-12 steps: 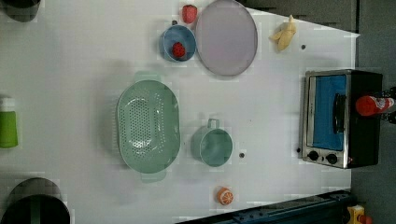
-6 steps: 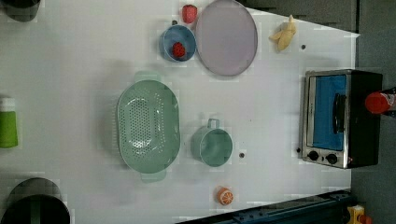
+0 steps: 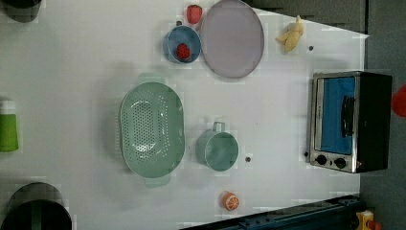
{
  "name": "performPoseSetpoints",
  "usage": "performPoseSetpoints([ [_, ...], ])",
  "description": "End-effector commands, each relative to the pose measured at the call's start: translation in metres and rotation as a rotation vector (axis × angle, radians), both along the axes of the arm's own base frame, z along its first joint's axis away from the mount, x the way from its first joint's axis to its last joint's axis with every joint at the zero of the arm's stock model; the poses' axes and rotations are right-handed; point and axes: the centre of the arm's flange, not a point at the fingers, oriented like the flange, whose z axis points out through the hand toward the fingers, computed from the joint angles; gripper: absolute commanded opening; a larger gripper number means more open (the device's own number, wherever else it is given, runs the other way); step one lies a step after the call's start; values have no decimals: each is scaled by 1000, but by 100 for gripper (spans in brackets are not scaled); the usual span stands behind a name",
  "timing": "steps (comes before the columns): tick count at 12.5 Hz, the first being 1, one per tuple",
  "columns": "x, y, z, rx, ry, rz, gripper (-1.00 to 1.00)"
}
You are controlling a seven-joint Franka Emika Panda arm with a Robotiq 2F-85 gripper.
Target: Pick Ketchup from oven and place it on table.
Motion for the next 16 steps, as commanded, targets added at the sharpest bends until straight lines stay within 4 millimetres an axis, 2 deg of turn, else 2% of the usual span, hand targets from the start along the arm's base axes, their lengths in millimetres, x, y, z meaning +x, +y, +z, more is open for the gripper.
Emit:
performPoseSetpoints([
  [1, 29, 123, 9, 12, 52, 268, 26],
  [3, 30, 166, -6, 16, 83, 345, 26],
  [6, 24, 200, -56, 32, 157, 402, 26],
  [9, 18, 206, -113, 23, 137, 399, 26],
  [13, -5, 204, -212, 23, 192, 386, 26],
  [16, -13, 200, -277, 8, 201, 374, 26],
])
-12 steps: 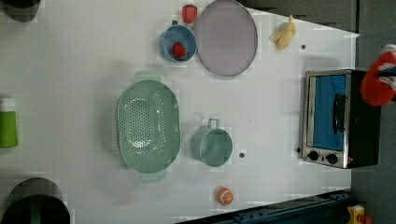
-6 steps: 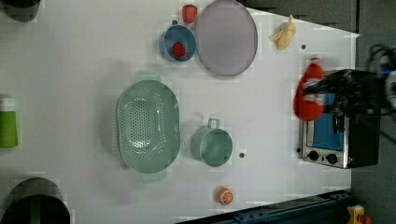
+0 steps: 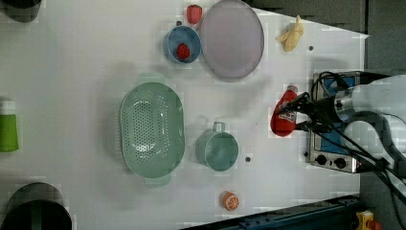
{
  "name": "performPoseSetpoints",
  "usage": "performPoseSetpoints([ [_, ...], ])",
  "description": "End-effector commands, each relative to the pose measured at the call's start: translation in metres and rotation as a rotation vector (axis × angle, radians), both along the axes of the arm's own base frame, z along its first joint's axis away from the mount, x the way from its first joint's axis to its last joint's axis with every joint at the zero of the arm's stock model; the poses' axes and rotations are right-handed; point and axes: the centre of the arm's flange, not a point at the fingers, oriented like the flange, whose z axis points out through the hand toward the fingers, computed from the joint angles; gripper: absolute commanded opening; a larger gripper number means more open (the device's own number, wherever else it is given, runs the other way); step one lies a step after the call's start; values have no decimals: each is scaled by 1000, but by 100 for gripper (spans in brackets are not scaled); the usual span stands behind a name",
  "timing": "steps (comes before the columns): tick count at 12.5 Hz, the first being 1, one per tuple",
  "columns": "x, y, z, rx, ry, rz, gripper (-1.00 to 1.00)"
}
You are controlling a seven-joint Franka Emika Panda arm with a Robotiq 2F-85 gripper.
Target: Pick Ketchup from oven and place it on table.
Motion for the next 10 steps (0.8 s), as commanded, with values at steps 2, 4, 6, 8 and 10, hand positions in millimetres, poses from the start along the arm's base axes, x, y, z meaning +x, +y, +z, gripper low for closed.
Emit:
performPoseSetpoints([
  [2, -1, -16, -38, -6, -23, -35, 26],
  [4, 3, -11, -66, -15, -51, -27, 26],
  [6, 5, -10, -80, -14, -76, -35, 51],
  [8, 9, -9, -75, -12, -88, -34, 95],
  [10, 20, -7, -49, -7, -132, -37, 100],
])
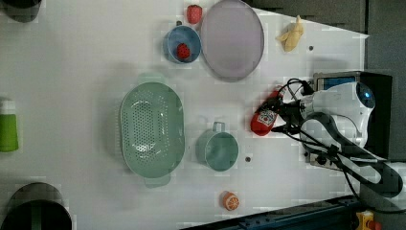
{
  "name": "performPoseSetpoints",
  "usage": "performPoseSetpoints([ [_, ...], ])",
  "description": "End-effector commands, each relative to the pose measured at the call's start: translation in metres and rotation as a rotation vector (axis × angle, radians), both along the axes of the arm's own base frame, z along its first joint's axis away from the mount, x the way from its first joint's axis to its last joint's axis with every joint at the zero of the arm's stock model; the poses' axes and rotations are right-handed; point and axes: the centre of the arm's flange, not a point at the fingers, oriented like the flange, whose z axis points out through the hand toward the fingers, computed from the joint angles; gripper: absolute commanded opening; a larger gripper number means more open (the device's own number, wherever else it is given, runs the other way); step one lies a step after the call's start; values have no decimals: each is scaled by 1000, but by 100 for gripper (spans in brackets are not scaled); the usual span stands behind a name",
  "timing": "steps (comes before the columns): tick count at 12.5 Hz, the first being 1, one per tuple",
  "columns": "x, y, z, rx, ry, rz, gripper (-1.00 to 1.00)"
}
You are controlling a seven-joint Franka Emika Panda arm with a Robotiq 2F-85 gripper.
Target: Pick Ketchup from oven and place it on table.
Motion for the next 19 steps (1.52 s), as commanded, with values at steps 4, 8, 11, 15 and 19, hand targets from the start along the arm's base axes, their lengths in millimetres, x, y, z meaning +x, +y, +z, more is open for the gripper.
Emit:
performPoseSetpoints([
  [4, 57, 3, 168, 43, -237, -14, 100],
  [8, 70, 5, 291, 68, -286, -1, 100],
  [11, 77, 8, 354, 69, -304, 15, 100],
  [15, 68, 8, 403, 75, -223, 22, 100],
  [19, 55, -2, 431, 78, -146, 9, 100],
])
